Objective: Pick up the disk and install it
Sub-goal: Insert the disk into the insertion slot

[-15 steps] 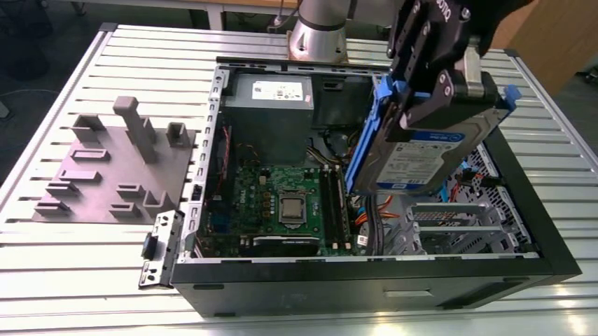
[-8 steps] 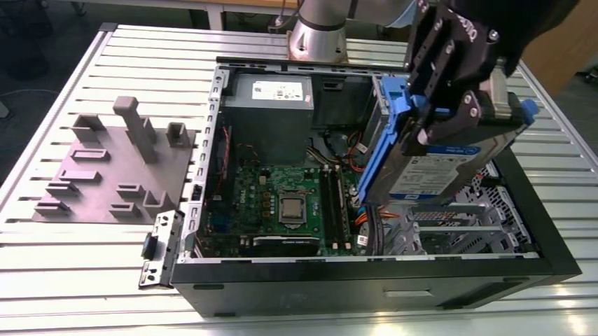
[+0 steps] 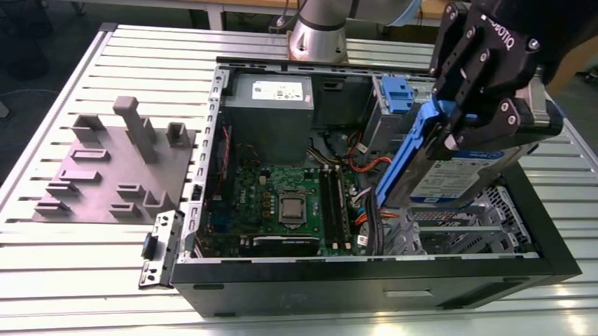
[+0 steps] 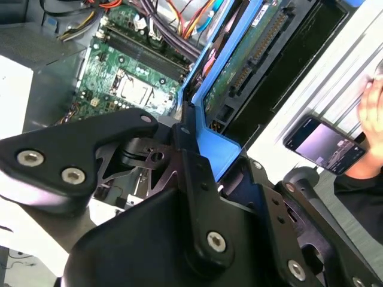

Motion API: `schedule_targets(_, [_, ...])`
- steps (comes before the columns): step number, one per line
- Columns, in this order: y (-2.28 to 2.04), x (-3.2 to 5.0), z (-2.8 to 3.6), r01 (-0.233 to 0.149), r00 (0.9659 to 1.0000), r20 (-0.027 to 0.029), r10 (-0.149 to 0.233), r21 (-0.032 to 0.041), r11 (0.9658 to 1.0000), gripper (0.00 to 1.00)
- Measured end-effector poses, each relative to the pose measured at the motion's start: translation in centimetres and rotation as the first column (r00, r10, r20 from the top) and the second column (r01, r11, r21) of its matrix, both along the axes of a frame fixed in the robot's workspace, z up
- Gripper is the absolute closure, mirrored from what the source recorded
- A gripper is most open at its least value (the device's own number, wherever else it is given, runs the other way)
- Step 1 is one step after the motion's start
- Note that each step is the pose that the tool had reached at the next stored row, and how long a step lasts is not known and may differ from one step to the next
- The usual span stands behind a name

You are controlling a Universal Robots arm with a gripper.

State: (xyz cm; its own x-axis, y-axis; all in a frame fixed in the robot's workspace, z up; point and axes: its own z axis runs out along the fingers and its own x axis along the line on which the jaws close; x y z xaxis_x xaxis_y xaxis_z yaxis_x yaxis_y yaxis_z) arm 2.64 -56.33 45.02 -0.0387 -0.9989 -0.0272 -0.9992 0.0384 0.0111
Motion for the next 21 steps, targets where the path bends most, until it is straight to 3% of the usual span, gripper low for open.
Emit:
schedule_targets(8, [-0.72, 0.70, -0.05, 0.000, 1.0000, 0.0000, 0.000, -0.0017, 1.0000, 0.64])
schedule_targets(16, [-0.75, 3.09, -0.15, 0.000, 1.0000, 0.0000, 0.000, -0.0018, 1.0000, 0.64])
schedule_targets(21, [-0.76, 3.70, -0.38, 0.000, 1.0000, -0.0001, 0.000, -0.0017, 1.0000, 0.64])
